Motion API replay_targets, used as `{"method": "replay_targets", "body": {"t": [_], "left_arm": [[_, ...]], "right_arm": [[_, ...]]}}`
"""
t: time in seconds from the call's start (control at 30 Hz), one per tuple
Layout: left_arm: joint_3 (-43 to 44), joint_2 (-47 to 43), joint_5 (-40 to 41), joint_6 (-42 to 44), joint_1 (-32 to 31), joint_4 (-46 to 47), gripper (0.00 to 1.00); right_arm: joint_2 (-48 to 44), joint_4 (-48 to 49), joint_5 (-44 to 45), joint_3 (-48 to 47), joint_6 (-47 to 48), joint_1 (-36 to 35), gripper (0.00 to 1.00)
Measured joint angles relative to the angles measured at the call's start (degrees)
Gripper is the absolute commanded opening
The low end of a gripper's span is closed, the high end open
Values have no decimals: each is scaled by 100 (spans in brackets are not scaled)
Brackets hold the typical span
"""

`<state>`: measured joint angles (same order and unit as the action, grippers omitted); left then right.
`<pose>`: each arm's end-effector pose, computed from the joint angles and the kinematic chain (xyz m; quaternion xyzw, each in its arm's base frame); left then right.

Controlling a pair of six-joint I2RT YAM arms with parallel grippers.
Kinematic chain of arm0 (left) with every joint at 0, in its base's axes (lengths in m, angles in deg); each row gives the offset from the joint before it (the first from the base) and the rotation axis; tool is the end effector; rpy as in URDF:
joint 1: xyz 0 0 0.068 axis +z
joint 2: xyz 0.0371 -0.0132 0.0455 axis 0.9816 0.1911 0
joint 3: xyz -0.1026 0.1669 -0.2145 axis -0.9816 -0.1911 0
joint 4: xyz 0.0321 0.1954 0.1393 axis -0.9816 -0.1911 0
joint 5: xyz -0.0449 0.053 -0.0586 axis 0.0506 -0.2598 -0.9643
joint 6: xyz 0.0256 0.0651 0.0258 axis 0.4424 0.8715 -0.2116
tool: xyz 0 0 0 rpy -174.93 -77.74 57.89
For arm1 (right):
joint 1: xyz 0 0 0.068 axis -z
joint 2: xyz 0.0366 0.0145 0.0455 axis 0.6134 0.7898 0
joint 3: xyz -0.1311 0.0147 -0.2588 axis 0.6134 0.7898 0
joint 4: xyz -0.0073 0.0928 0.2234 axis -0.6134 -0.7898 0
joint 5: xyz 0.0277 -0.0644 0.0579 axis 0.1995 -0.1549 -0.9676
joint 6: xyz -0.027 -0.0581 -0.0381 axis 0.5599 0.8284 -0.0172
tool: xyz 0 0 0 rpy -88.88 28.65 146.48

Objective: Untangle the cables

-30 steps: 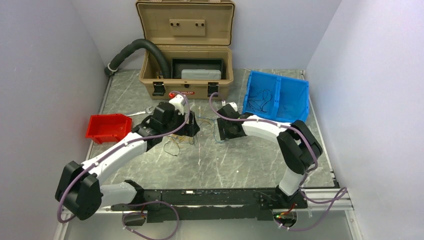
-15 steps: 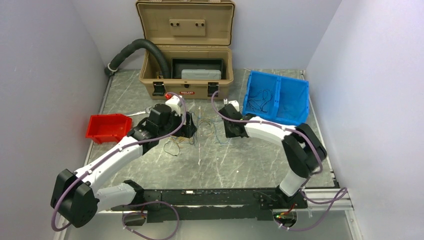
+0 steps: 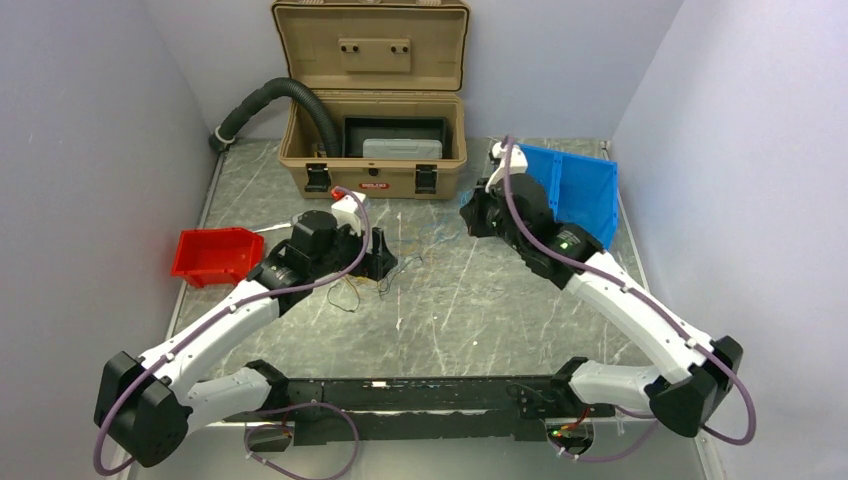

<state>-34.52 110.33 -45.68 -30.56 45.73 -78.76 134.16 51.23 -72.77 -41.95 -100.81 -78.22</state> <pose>0.1906 -0.1365 0.2887 0.1369 0.8457 -0.2881 0.4277 0.2069 0.1570 0.3687 -0.0533 0.8445 0.1994 0.4942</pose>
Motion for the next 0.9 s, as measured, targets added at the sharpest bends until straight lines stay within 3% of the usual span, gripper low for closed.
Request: {"method": "replay_targets", "body": {"t": [0.33,0.6,0.9], "left_arm": [[122,-2,-210,164,-2,144,91],[195,-2,-369,92,-35,831,89],[-138,-284,-645,199,-232,2516,88]], "right_arm": [[-179,-579,-660,-1985,372,-2,0],[31,-662,-920,-3508,647,-2,0],[142,-684,-1064,-3912,686,-2,0]]}}
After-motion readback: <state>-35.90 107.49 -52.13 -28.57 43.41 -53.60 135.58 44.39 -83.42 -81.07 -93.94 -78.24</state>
